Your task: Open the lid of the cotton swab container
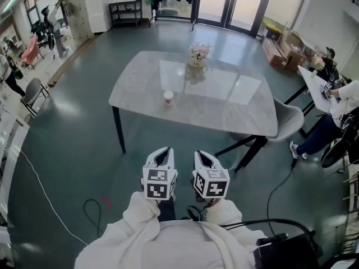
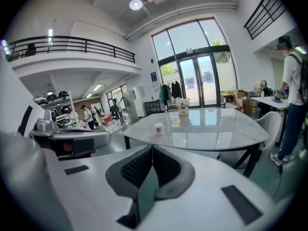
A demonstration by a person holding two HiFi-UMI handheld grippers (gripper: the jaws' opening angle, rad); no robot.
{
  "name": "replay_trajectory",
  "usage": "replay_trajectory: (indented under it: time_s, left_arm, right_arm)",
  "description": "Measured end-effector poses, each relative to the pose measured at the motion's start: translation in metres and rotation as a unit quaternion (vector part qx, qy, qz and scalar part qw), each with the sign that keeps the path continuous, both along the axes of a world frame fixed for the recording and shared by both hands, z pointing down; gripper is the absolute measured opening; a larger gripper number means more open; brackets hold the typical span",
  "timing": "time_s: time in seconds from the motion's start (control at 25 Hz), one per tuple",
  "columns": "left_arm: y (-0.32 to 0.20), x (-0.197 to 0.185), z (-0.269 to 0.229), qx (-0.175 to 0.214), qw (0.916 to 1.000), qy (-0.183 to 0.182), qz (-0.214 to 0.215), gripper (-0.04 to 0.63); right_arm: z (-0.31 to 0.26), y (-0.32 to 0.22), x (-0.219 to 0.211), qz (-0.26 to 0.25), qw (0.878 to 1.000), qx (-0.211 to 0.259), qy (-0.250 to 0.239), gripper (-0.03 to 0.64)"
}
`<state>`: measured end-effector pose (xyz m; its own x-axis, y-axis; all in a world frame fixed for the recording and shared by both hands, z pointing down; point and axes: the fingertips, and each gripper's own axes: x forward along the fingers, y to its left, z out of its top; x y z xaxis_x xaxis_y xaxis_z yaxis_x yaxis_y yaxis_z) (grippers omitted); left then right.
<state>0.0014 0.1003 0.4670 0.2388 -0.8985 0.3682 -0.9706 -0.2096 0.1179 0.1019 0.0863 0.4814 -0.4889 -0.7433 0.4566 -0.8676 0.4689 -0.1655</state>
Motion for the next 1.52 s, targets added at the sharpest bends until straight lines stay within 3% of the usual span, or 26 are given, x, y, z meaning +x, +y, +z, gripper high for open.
replay_trajectory:
  time_s: [1.08,1.52]
  left_arm:
    - [-0.191,-0.045,-0.009,0.002,0.9994,0.023,0.026,0.006]
    - [-0.260,-0.064,-0.007,-0.004,0.9987,0.016,0.049,0.006]
  right_arm:
    - [-0.010,-0.181,-0.051,0.015,1.000,-0.005,0.023,0.061]
    - [-0.006,-0.245,-0.073,0.032,0.999,-0.012,0.019,0.061]
